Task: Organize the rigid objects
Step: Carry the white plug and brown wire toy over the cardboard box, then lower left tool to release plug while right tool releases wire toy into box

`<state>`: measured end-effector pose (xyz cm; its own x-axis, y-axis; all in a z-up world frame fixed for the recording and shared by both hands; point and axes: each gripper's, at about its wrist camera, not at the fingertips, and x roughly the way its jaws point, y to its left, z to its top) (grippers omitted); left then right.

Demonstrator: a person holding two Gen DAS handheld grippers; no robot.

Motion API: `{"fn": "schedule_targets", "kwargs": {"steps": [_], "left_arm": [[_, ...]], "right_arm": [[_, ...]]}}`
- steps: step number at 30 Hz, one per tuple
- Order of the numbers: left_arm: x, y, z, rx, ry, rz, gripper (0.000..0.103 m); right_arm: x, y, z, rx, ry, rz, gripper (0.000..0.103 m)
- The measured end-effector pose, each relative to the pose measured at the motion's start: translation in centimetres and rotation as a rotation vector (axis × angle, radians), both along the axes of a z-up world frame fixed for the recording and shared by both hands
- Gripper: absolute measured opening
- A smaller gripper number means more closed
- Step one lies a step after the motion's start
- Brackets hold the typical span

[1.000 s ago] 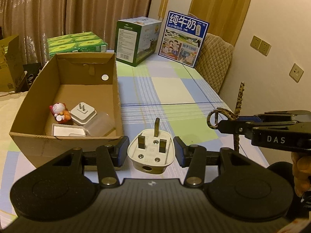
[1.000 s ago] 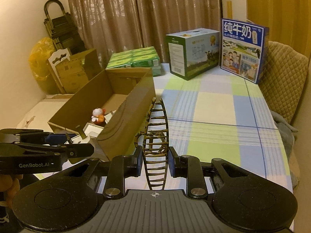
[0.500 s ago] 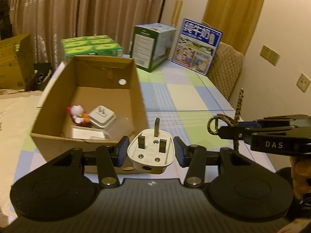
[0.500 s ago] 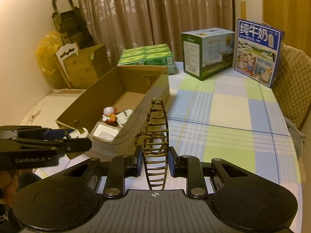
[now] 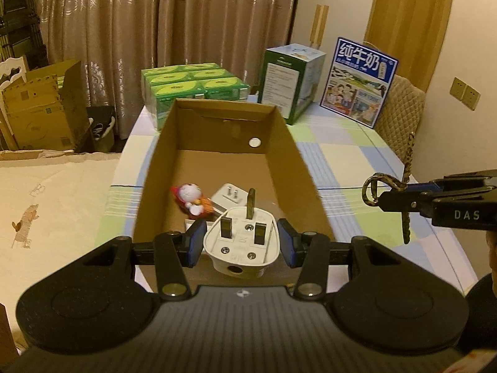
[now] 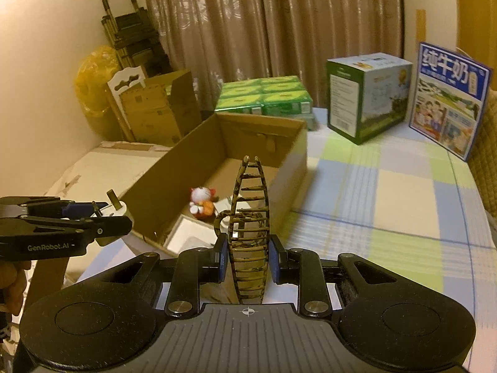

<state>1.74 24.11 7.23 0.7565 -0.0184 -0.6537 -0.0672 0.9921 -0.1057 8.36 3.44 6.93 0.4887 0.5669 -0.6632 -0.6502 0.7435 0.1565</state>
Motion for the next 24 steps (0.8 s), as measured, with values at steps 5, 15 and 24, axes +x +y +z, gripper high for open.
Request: {"fn": "schedule_targets", "kwargs": {"steps": [5,15,24], "left_arm": [[1.9,1.3,-0.3,0.026,0.015,-0.005,0.044],[5.1,2.0,-1.7,0.054,0.053,-0.040,0.044],[6.9,2.4,-2.5,0.061,0.075,-0.060,0.044]], "right_arm": [[1.6,2.1,-0.2,-0.002,0.004,0.013,0.023],[4.2,4.8,-1.5,-0.023,0.021,0.024,0.023],[5.4,5.8,-2.5,-0.034,0.033,0.016,0.023]]}}
